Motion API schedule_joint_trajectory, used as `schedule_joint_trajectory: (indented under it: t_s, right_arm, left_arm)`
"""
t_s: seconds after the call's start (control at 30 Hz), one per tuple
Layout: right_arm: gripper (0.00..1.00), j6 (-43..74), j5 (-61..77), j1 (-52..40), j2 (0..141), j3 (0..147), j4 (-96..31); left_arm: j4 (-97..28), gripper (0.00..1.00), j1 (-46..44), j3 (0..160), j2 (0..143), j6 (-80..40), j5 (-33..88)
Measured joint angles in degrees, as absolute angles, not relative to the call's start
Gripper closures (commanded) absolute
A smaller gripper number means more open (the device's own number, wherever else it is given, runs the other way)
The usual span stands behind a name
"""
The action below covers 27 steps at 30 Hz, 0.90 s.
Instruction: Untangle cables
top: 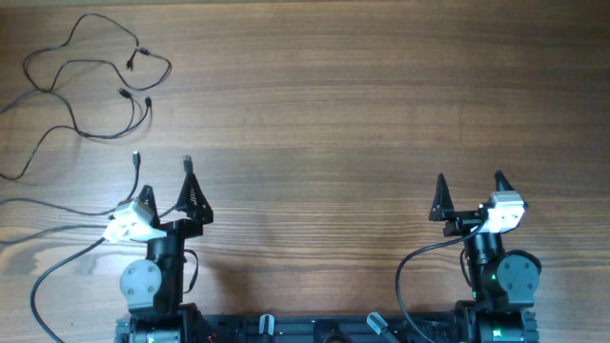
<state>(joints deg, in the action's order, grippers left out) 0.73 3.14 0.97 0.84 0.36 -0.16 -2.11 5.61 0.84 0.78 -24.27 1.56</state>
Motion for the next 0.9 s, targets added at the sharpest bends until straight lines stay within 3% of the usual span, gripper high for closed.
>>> schedule_joint_trajectory:
  t_s: [0.17,0.47,0.9]
  right_arm:
    - [0.0,0.71,3.14,0.97,0.84,0.36,-0.16]
    - [0.0,0.73,3.14,0.97,0.84,0.36,-0.16]
    - [0.0,0.71,3.14,0.97,0.84,0.36,-0.16]
  left_arm:
    - [-4.27,0.0,5.61,0.78,0.8,-23.66,1.5]
    - [-4.27,0.0,5.61,0.78,0.78,-12.08,1.54]
    - [-4.27,0.0,2.83,0.78,0.78,-14.13,1.56]
